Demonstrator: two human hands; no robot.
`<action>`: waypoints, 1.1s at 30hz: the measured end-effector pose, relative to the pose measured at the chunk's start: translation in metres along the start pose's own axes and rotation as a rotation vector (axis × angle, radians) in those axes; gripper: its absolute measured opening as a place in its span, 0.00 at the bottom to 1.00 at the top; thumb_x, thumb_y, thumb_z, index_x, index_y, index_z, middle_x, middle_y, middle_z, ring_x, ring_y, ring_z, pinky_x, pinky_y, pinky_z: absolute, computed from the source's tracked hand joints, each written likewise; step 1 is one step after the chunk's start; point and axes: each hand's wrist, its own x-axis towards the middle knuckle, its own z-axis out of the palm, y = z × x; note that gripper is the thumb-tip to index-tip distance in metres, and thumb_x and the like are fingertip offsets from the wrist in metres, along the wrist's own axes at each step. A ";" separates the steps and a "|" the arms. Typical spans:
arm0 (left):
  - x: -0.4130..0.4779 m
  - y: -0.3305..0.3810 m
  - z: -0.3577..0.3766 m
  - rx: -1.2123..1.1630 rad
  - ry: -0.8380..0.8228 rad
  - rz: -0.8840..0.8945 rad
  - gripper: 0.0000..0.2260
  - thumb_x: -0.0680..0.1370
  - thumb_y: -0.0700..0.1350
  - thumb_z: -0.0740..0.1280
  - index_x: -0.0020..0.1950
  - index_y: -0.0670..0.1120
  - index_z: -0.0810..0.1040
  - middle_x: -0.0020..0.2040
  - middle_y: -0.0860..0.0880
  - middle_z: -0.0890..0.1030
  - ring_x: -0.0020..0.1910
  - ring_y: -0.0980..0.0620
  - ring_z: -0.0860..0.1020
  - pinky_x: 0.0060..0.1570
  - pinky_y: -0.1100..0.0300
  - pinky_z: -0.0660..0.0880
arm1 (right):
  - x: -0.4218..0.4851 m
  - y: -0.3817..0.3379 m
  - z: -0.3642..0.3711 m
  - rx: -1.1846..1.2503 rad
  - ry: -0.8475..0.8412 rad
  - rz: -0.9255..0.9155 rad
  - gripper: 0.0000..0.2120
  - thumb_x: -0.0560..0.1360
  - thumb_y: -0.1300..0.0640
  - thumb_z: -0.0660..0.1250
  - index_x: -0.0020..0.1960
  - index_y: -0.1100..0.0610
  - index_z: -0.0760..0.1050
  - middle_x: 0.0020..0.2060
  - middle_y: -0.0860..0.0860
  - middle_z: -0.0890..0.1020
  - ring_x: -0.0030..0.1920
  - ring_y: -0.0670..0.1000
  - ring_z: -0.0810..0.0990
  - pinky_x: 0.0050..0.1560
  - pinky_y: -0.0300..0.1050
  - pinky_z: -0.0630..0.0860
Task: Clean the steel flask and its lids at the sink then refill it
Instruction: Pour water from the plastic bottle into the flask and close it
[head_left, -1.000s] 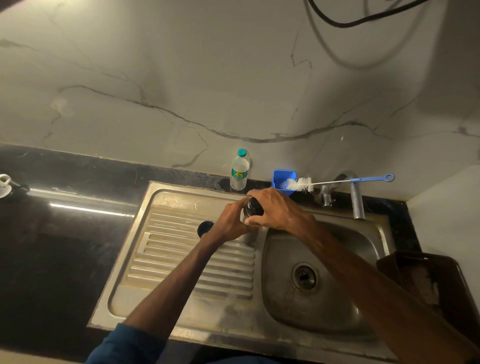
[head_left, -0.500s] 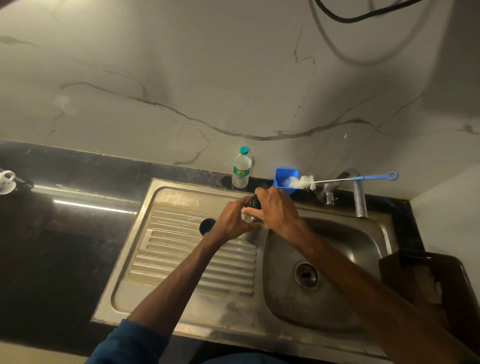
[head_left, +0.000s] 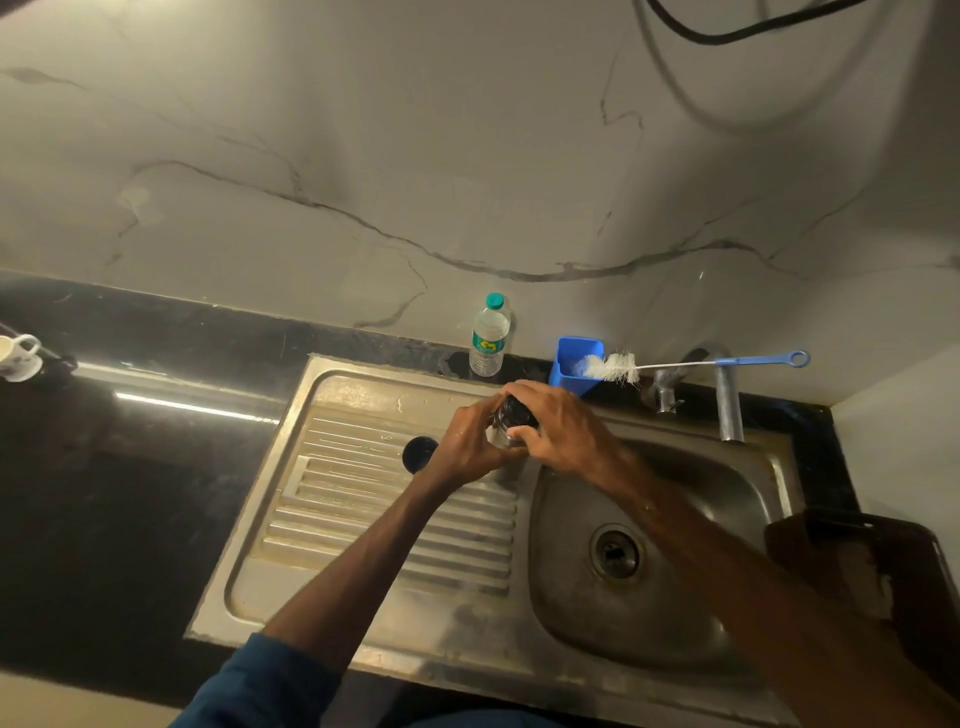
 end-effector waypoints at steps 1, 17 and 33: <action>-0.001 0.001 0.002 -0.014 0.005 0.003 0.29 0.71 0.51 0.80 0.71 0.50 0.76 0.59 0.50 0.85 0.54 0.54 0.83 0.57 0.59 0.80 | -0.003 -0.005 0.008 0.016 0.052 0.056 0.29 0.76 0.57 0.75 0.74 0.57 0.71 0.68 0.55 0.78 0.65 0.56 0.79 0.66 0.48 0.77; -0.013 -0.050 -0.025 0.823 -0.227 -0.256 0.50 0.70 0.63 0.78 0.82 0.46 0.57 0.81 0.32 0.51 0.81 0.32 0.51 0.79 0.40 0.54 | -0.014 -0.012 0.033 0.305 0.265 0.268 0.37 0.76 0.51 0.76 0.79 0.56 0.64 0.75 0.54 0.72 0.74 0.54 0.70 0.74 0.45 0.65; -0.034 -0.057 -0.055 0.118 0.314 -0.312 0.30 0.64 0.51 0.84 0.56 0.49 0.71 0.56 0.47 0.74 0.54 0.47 0.77 0.49 0.49 0.83 | -0.018 -0.011 0.017 0.390 0.497 0.149 0.26 0.78 0.49 0.73 0.72 0.59 0.74 0.69 0.53 0.78 0.68 0.49 0.76 0.67 0.39 0.73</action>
